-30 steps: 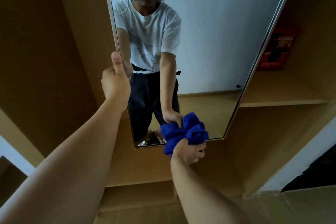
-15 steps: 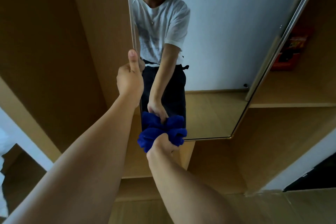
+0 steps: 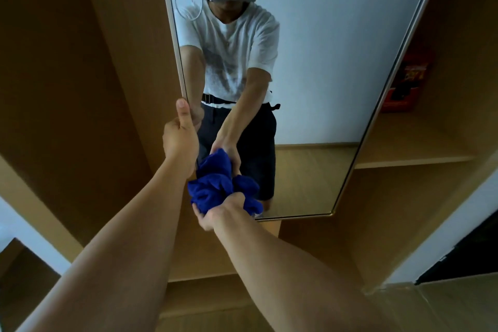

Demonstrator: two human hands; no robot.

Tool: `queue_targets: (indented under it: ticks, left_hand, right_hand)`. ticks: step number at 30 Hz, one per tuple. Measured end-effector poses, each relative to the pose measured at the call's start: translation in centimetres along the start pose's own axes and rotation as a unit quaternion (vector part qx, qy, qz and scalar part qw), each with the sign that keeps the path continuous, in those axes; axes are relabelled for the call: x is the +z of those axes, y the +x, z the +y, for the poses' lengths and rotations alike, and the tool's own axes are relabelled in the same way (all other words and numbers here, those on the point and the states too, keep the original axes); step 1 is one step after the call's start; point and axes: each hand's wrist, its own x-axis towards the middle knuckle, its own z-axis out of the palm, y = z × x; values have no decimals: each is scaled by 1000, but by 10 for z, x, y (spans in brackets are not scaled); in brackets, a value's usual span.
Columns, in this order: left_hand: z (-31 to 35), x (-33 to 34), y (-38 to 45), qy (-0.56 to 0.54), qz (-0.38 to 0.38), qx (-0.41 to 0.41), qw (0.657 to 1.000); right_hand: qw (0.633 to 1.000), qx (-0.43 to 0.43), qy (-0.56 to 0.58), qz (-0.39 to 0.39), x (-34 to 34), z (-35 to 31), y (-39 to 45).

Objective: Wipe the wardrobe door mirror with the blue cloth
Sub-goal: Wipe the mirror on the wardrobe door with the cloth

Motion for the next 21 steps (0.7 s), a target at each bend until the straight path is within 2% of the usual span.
queue_targets:
  ticks: [5,8,12,15,19,21]
  left_hand:
    - [4,-4,-6,1,-23,-29,999]
    - [8,-9,-10,-5,-52,-36,998]
    - [24,-16,-16,-64,-89,-44,993]
    - [42,-22,-20,-103,-97,-65,988]
    - [63,-29,-23,-93,-91,-58,990]
    - [78,-34,-24,-102,-80,-58,990]
  right_hand:
    - [998,3,56,14,14,-10,-34]
    - [998,-6,62,-10,20,-18,-54]
    - [997,-30,48,-45,31,-30,-85]
    - [998,-53,19,-38,41,-39,-108]
    - [996,-76,-33,-34,55,-50,-135]
    - [986,-124,-93,-62,63,-53,-147]
